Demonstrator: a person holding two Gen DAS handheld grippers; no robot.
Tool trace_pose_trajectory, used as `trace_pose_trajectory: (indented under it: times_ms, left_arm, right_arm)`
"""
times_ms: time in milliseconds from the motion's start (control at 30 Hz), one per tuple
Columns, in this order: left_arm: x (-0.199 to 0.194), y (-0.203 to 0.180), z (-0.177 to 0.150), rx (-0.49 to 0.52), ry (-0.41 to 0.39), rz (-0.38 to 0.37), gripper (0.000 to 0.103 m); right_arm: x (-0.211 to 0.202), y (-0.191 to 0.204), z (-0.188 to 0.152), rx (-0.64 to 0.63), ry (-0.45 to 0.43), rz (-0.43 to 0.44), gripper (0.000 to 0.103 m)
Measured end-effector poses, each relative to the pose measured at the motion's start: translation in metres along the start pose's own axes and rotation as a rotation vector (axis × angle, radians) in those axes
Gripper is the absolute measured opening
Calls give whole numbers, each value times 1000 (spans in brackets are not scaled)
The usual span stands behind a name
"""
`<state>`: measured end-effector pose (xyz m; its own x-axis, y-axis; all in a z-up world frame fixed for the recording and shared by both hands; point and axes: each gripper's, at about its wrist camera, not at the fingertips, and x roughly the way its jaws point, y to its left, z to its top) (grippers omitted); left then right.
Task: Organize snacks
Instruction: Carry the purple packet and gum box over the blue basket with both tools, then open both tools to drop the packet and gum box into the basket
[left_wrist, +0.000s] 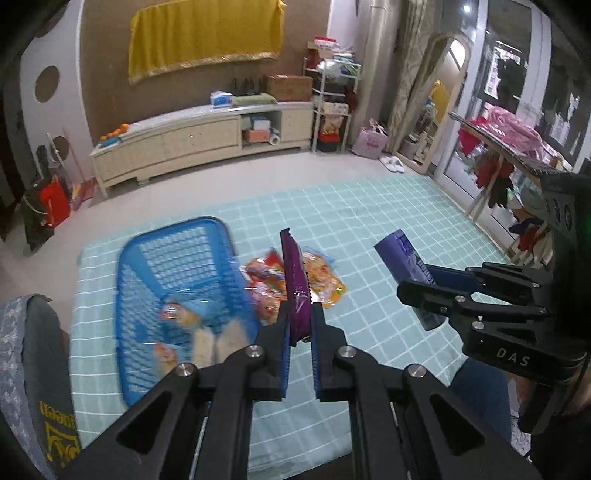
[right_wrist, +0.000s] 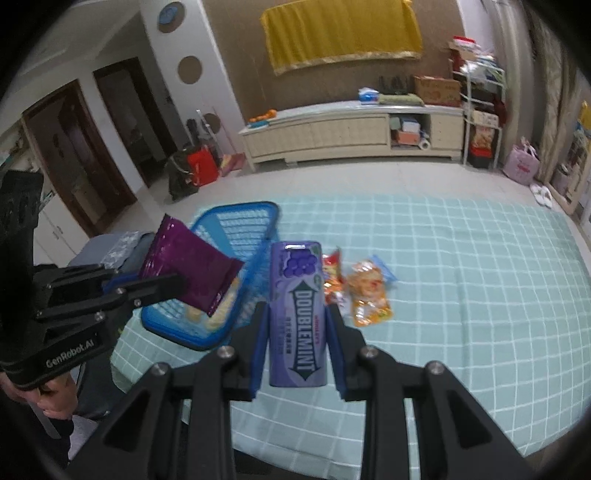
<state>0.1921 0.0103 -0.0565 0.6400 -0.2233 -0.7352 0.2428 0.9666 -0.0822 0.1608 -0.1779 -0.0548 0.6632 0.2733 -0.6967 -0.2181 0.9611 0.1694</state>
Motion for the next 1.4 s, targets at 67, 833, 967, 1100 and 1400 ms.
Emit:
trace_pose_trajectory:
  times_ms: [67, 833, 967, 1100, 1400]
  left_arm:
    - [-7, 14, -2, -18, -9, 11, 8]
    - [33, 119, -11, -109, 68, 97, 6]
    - [45, 125, -13, -111, 85, 96, 6]
    - [54, 127, -13, -102, 100, 96, 6]
    - [57, 133, -14, -94, 101, 131, 25]
  right_arm:
    - [2, 15, 5, -26, -4, 12, 34]
    - [130, 100, 36, -203, 206, 70, 34]
    - [148, 96, 36, -198, 236, 65, 34]
    - [156, 92, 35, -195, 250, 55, 35]
    - [154, 86, 39, -223, 212, 43, 59]
